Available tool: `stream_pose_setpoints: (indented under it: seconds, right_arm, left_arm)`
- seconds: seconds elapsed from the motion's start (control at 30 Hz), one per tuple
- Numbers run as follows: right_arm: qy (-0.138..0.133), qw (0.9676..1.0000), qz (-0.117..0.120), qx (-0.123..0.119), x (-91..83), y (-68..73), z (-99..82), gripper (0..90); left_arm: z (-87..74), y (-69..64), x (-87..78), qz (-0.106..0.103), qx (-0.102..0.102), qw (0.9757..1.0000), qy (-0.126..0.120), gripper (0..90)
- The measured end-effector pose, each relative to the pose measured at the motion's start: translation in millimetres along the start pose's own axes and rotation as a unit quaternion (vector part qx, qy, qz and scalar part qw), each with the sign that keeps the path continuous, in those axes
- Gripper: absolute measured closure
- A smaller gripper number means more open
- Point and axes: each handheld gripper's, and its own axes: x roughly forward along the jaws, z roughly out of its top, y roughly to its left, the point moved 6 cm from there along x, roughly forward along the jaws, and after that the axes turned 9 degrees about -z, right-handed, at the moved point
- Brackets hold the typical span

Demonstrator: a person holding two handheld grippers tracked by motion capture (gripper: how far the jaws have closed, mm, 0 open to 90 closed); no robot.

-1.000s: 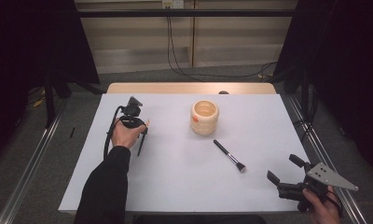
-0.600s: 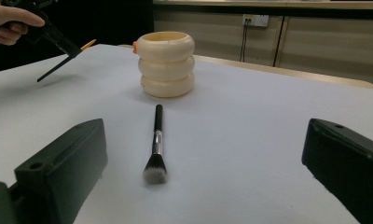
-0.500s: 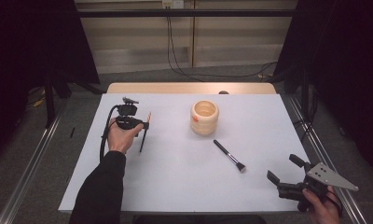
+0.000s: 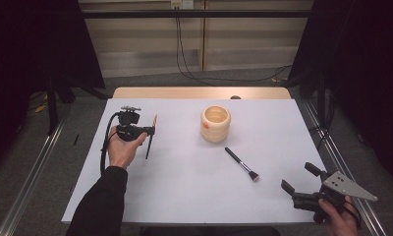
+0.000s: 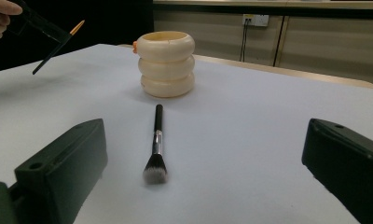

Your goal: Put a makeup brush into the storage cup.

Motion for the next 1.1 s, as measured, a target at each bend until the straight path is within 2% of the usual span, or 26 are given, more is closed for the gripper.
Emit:
stream_pose_setpoints:
  seconds: [0.17, 0.3, 0.47, 0.63, 0.7, 0.8, 0.9, 1.0, 1.03, 1.1]
  right_arm:
    - [0.0, 1.0, 0.001, 0.0, 0.1, 0.2, 0.1, 0.0]
    - [-0.003, 1.0, 0.0, -0.003, 0.3, -0.5, 0.3, 0.0]
    - [-0.001, 1.0, 0.0, 0.001, 0.1, 0.3, 0.3, 0.0]
    - [-0.003, 1.0, 0.0, -0.002, 0.2, -0.2, 0.4, 0.0]
    - [-0.004, 1.0, -0.001, -0.002, 0.2, -0.2, 0.6, 0.0]
    - [-0.002, 1.0, 0.002, 0.003, -0.4, 1.0, 0.6, 0.0]
    - [-0.003, 1.0, 0.004, 0.004, -0.6, 1.4, 0.9, 0.0]
    - [-0.005, 1.0, 0.007, 0.002, -0.8, 1.4, 1.1, 0.0]
    - [-0.005, 1.0, 0.007, 0.002, -0.8, 1.3, 1.1, 0.0]
    - [-0.006, 1.0, 0.006, 0.002, -0.7, 0.8, 1.0, 0.0]
  left_arm:
    - [1.1, -4.9, -6.5, -0.004, 0.009, 0.9993, -0.037, 83.8]
    - [1.7, -9.6, -13.2, -0.008, 0.024, 0.9971, -0.072, 83.8]
    - [3.6, -15.8, -21.9, -0.011, 0.048, 0.9922, -0.115, 83.7]
    - [4.8, -21.1, -30.1, -0.02, 0.058, 0.9866, -0.152, 83.8]
    - [3.3, -23.2, -33.1, -0.023, 0.052, 0.9859, -0.157, 83.7]
    - [1.2, -28.3, -38.2, -0.015, 0.056, 0.9817, -0.181, 83.8]
    - [-0.9, -33.9, -44.6, -0.019, 0.064, 0.9772, -0.202, 83.7]
    - [-3.2, -37.8, -51.5, -0.02, 0.078, 0.974, -0.212, 83.7]
    - [-3.4, -39.9, -53.1, -0.023, 0.073, 0.9726, -0.219, 83.7]
    - [-4.7, -42.4, -56.5, -0.025, 0.077, 0.9705, -0.227, 83.7]
